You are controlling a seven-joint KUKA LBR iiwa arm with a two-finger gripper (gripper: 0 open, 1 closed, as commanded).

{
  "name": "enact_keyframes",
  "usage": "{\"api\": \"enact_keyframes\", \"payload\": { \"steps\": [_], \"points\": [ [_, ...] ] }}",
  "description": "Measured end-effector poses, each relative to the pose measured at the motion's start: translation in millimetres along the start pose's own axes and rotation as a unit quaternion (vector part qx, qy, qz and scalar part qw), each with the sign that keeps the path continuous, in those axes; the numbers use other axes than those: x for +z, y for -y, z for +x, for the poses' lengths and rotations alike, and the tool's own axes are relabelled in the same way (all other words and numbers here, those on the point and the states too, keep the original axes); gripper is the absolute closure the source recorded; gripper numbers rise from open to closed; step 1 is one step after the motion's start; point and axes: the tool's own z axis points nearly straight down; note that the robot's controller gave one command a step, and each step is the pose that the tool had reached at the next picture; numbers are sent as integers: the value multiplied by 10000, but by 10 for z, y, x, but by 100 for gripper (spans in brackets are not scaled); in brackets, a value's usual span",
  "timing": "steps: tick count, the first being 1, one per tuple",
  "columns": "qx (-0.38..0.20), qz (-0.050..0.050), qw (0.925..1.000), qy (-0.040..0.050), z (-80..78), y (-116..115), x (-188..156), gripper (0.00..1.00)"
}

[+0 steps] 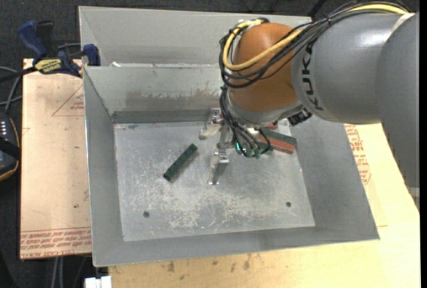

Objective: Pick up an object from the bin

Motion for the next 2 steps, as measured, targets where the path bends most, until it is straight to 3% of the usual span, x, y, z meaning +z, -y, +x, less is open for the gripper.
{"api": "enact_keyframes", "payload": {
  "steps": [1, 2],
  "points": [
    [-1158, 1, 9933, 51, -432, -374, 763, 100],
    [-1158, 0, 9933, 51, -432, -373, 763, 100]
  ]
}}
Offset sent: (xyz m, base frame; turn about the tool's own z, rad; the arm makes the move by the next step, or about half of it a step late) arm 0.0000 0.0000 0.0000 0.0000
